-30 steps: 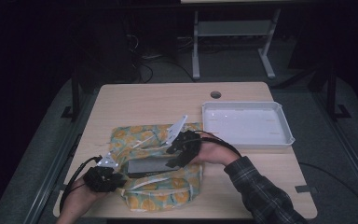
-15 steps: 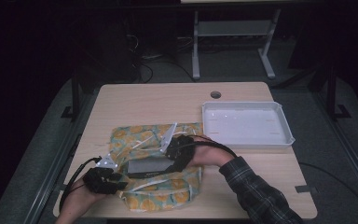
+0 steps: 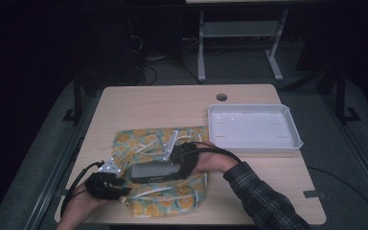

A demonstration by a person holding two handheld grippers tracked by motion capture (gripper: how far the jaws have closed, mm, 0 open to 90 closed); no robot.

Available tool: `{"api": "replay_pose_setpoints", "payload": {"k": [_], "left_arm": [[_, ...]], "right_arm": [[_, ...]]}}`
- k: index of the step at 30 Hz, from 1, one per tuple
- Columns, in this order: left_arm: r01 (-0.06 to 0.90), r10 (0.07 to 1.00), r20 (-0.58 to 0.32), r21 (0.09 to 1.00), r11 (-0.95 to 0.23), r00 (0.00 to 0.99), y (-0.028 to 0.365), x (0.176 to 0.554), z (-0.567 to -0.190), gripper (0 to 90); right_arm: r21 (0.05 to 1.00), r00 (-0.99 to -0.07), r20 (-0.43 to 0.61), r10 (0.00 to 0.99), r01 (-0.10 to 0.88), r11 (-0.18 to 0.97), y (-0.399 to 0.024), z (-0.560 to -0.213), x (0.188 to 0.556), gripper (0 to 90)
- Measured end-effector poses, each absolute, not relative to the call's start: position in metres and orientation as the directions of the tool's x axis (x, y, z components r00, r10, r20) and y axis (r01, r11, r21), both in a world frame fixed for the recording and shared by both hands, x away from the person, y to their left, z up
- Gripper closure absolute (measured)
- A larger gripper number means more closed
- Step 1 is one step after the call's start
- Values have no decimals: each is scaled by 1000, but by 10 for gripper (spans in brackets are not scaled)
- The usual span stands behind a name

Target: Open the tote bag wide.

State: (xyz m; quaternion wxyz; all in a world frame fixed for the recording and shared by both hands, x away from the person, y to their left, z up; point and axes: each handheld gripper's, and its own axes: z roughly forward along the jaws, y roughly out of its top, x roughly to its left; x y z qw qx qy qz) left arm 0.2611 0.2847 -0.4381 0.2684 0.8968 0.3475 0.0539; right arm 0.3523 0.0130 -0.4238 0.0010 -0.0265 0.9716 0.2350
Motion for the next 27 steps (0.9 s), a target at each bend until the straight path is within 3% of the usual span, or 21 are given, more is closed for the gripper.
{"api": "replay_pose_setpoints", "payload": {"k": [15,27], "left_arm": [[590,650,-85,518,-619,755,285,261,-438,520],[586,647,-76,514,-627,759,286,262,-438,515]], "right_arm": [[463,-999,-4,-49,-45,885,14,-423,353,418],[510,-1000,-3,-31,-28,859,10,-404,354,418]]}}
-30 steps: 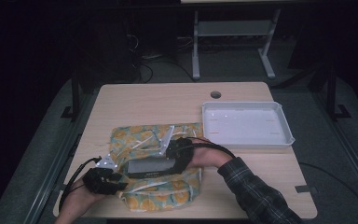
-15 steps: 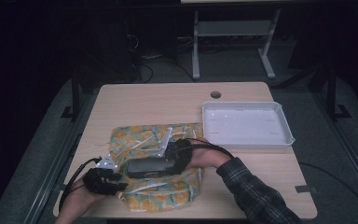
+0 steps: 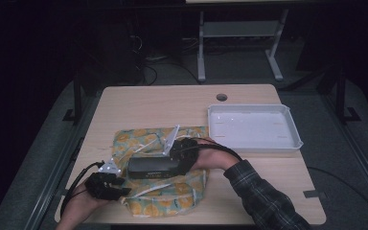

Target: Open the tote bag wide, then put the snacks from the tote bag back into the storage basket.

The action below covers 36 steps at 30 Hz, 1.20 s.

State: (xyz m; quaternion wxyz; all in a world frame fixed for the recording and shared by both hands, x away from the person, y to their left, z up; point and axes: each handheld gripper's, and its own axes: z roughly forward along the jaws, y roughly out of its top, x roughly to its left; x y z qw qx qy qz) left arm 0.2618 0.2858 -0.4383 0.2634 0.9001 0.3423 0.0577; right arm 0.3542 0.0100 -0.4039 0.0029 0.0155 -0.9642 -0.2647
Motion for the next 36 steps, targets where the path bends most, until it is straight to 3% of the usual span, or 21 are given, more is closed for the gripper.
{"api": "replay_pose_setpoints", "payload": {"k": [16,36], "left_arm": [[576,643,-74,530,-622,763,286,260,-435,499],[499,604,-81,656,-567,793,289,257,-402,268]], "right_arm": [[564,-1000,-17,5,-6,826,19,-373,361,417],[578,-999,-19,49,29,816,-7,-354,367,418]]}}
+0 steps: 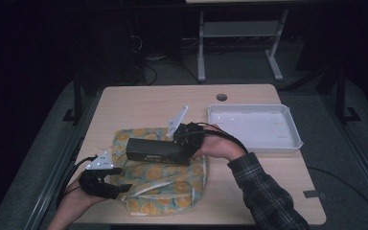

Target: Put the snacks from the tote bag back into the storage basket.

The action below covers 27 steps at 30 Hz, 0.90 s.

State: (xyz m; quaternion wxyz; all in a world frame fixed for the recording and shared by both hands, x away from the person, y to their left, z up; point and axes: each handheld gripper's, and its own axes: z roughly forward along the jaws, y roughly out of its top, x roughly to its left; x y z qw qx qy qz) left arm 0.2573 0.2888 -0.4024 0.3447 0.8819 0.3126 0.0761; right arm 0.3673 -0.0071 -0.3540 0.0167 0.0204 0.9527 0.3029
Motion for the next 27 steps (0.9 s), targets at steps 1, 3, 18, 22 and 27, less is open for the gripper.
{"api": "replay_pose_setpoints", "payload": {"k": [1,3,18,22,27], "left_arm": [[496,602,-83,660,-564,794,289,257,-401,263],[493,605,-90,679,-544,791,288,257,-397,258],[501,655,-56,694,-517,753,313,252,-389,258],[505,665,-46,690,-518,745,321,248,-392,259],[520,694,-35,689,-505,719,334,246,-396,259]], "right_arm": [[580,-998,-17,52,33,814,-9,-353,368,418],[584,-998,-15,61,41,811,-12,-353,370,417],[595,-992,-41,123,75,800,-44,-337,376,417],[594,-988,-46,148,92,799,-56,-333,378,417],[598,-981,-53,184,117,793,-73,-331,384,417]]}}
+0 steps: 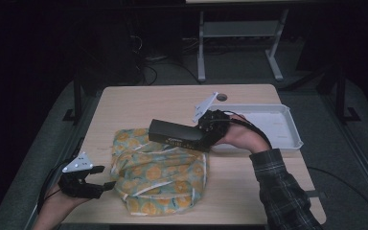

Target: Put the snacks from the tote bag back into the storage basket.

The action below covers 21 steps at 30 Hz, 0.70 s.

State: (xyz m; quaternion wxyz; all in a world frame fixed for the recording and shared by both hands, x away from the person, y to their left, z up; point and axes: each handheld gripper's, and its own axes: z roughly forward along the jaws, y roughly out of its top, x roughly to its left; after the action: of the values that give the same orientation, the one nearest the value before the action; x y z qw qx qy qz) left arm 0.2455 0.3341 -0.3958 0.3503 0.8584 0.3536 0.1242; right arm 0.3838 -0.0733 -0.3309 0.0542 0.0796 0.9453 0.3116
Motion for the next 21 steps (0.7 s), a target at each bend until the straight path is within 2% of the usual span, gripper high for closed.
{"api": "replay_pose_setpoints", "payload": {"k": [21], "left_arm": [[585,788,-8,675,-450,616,375,243,-413,260]], "right_arm": [[597,-931,-50,361,262,758,-142,-335,409,418]]}}
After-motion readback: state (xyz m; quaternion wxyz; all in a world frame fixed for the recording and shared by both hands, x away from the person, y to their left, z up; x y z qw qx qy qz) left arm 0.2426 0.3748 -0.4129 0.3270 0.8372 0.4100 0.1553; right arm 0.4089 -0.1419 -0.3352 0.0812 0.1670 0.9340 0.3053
